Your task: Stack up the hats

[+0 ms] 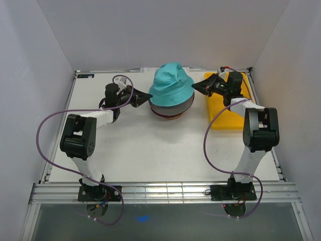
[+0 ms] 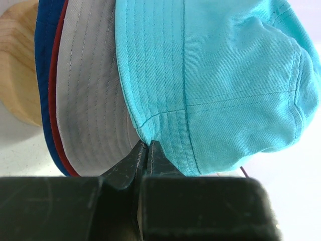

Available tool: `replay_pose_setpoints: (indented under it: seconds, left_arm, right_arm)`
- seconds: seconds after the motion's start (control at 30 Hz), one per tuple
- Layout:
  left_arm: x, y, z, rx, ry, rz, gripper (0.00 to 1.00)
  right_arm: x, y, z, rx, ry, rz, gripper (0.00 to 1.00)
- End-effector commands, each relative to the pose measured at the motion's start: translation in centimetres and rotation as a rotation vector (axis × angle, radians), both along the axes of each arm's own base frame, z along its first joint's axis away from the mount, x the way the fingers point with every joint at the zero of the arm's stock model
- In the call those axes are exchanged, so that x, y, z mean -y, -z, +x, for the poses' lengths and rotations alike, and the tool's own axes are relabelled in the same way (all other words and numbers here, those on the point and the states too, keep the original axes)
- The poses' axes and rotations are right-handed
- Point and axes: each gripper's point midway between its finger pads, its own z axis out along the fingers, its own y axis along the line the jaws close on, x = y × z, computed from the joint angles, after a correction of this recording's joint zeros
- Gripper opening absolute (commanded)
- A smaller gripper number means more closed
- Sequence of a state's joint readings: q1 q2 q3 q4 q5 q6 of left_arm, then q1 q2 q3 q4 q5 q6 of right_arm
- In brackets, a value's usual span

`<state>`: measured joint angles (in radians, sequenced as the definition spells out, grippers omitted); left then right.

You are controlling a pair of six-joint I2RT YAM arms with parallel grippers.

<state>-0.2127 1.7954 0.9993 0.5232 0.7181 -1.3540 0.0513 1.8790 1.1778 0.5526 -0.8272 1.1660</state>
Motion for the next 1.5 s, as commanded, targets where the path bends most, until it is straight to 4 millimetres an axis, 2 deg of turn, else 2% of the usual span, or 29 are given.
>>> replay_pose_setpoints:
  seconds: [0.0,0.07,0.37,0.43,0.6,0.63,0.87,1.0,1.1,1.23,1.47]
  left_arm:
    - [0.3,-0.8,0.3,0.041,0.021,0.016,0.00]
    - [0.4,-0.7,0.2,0.041,0.026,0.017,0.00]
    - [0.7,-1.6,0.5,0.092,0.062,0.034,0.00]
    - [0.8,-1.4,0.6,0.091,0.069,0.038,0.00]
    - [0.8,-0.4,0.8,0.081,0.083,0.054,0.00]
    - [0.8,-0.2,0.8,0.077,0.087,0.055,0.00]
    - [0.6,1.7,1.0,0.040,0.087,0.069,0.00]
    - [0.3,1.9,1.4,0.038,0.076,0.072,0.00]
    - [-0.2,2.3,1.8,0.024,0.059,0.079,0.00]
    - [-0.7,3.1,2.2,0.001,0.035,0.095,0.00]
    - [-1.9,6.3,2.5,-0.107,-0.032,0.175,0.00]
  right_arm:
    - [0.8,-0.8,-1.0,0.077,-0.013,-0.073,0.08]
    - [1.0,-0.9,-1.2,0.086,-0.022,-0.078,0.08]
    - [0.8,-3.8,-2.3,0.206,-0.079,-0.083,0.08]
    - [0.7,-3.5,-2.5,0.210,-0.088,-0.106,0.08]
    - [1.3,-1.3,-2.5,0.170,-0.070,-0.188,0.08]
    - [1.7,0.1,-2.6,0.112,-0.055,-0.222,0.08]
    - [2.5,3.0,-2.8,0.085,-0.041,-0.321,0.08]
    - [2.8,3.4,-2.2,0.066,-0.027,-0.346,0.08]
    - [3.0,4.7,-2.1,0.019,-0.026,-0.403,0.08]
    - [2.9,5.5,-1.6,0.005,-0.027,-0.440,0.08]
    - [2.2,7.9,-1.3,-0.043,-0.059,-0.552,0.08]
